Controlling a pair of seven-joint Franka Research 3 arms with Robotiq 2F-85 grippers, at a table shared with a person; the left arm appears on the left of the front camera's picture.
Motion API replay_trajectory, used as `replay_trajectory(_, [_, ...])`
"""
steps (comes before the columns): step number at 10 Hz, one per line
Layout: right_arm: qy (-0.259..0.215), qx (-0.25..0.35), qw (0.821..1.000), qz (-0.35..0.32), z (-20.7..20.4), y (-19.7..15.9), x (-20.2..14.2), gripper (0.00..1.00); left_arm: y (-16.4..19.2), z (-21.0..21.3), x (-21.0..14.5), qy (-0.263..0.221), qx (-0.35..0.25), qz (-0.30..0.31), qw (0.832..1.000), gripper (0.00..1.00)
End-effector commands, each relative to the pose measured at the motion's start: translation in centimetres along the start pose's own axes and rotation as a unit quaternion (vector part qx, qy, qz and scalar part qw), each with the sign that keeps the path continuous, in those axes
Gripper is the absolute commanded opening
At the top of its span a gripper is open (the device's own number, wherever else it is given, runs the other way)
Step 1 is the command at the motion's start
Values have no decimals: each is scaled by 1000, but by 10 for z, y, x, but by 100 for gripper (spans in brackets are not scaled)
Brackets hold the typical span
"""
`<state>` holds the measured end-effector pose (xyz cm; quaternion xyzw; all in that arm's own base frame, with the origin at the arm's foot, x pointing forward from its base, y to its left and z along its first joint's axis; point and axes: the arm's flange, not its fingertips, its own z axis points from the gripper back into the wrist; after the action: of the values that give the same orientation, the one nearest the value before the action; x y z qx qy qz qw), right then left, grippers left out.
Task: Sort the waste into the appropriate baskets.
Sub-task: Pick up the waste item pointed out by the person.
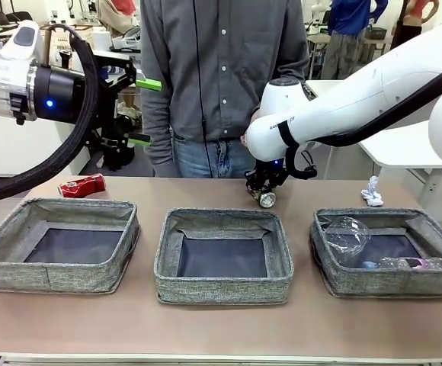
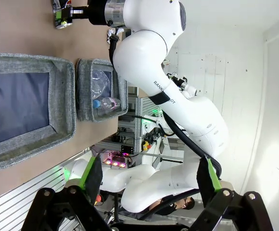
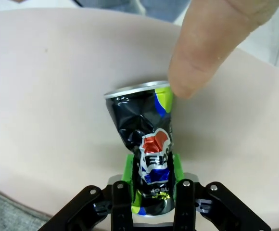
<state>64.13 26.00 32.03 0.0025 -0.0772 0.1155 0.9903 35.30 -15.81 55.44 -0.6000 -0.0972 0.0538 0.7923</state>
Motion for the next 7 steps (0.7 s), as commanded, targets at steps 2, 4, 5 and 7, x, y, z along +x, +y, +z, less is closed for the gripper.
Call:
replay_trajectory(2, [2,2,999,-32,3,-10,-10,0,0,0,-3,-3,-11,5,1000,100])
replay_trajectory(4, [43,13,999,-21,29,-23,-33,0,0,0,-3,-3,-11,5,1000,100])
replay_trajectory(5, [53,13,998,-41,60,-35,-55,0,0,0,-3,-3,-11,5,1000,100])
replay_trajectory(7, [89,0,990,-105,114,-52,-98,0,0,0,-3,-3,-11,5,1000,100])
